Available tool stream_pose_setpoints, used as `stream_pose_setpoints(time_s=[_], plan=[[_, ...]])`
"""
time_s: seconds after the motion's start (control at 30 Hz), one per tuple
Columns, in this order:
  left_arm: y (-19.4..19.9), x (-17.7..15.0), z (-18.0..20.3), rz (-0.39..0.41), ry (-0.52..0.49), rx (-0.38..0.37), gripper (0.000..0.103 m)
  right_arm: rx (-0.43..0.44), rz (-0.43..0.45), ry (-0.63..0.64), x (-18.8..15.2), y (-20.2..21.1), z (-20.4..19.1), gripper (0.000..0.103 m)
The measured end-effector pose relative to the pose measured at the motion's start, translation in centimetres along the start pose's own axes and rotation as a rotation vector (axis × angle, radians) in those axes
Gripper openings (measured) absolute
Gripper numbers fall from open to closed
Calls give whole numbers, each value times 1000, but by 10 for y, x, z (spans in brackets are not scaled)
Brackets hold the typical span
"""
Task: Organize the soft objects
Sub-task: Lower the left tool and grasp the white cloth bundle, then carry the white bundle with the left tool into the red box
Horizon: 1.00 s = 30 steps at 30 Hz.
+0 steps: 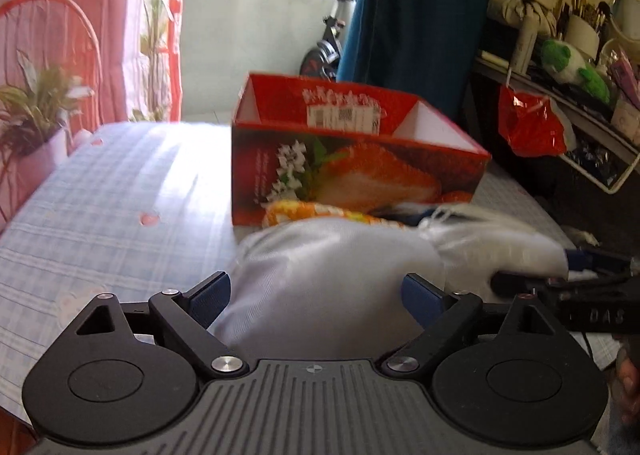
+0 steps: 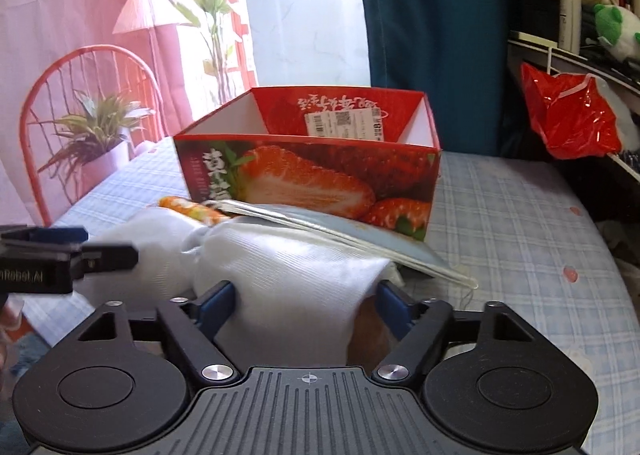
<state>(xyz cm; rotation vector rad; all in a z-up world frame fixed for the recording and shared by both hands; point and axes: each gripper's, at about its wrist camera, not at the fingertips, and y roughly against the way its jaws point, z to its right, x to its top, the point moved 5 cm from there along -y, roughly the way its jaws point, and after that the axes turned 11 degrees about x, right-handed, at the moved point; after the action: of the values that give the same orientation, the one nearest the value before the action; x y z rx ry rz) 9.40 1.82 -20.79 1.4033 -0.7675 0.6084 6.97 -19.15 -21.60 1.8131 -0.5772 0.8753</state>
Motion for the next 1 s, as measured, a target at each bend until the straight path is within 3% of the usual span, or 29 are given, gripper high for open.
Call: stream_pose_setpoints(time_s=[0.2,0.47,0.53,0.63,0.7,0.8,1.0], plan=[[-15,-10,8,-24,-32,-48,93,33,13,-64,-1,-7,14,67],[-27,-15,5,-60,27,-75,91,41,13,-28,-1,-10,10,55],[-28,-16,4,-56,43,-98,84,50,12,-22,-1,-10,8,51],[-28,-16,4,-47,67,-128,68,60,10,-12,-2,-11,6,48],[-26,-16,3,-29,68,-131,50,67,9,-6,-2,-12,6,46],[-24,-14,4,-9,80,-131,38,79,6,-2,-1,-13,4,42],[-18,-10,8,21,66,-117,31,101,8,9,1,-10,1,37]])
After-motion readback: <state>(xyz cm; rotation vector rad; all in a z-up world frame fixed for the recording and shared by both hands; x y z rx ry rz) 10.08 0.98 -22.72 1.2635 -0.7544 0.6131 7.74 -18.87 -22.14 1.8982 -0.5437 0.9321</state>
